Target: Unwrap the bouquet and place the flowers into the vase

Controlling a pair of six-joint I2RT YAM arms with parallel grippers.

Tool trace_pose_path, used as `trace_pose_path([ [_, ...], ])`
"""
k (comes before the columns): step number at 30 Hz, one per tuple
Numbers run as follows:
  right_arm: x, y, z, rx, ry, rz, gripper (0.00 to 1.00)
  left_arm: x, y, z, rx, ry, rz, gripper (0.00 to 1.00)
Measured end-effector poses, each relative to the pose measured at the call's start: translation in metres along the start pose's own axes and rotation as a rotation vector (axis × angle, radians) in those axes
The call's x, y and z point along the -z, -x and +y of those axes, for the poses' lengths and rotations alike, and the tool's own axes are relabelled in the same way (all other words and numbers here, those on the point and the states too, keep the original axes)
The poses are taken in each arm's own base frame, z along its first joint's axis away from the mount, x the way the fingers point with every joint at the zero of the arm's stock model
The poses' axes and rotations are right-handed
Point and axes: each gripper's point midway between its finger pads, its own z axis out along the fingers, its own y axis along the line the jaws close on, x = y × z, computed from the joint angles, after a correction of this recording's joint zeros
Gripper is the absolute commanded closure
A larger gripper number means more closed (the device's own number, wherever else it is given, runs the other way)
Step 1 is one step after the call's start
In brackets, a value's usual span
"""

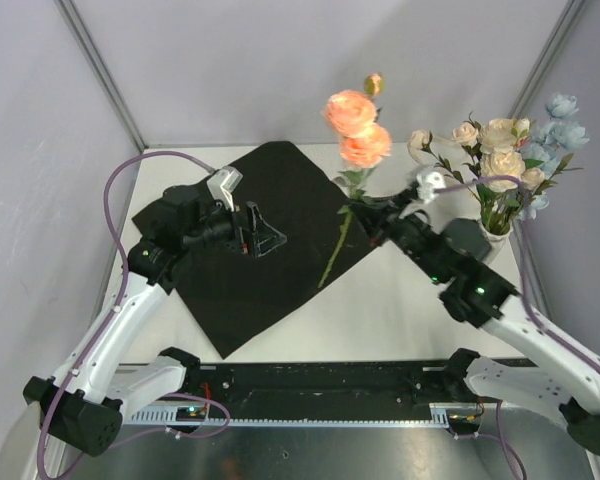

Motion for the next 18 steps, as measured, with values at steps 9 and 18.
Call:
trace_pose_path([
  [9, 0.105, 0.091, -0.052, 0.396, -0.293, -0.158, 1.0, 0.0, 0.002, 0.006, 0.0, 0.035, -0.011, 0.0],
  [18, 0.155, 0.138, -0.104, 0.675, -0.646, -0.089, 1.0, -0.001, 0.003, 0.009, 0.001, 0.05, -0.016, 0.0],
])
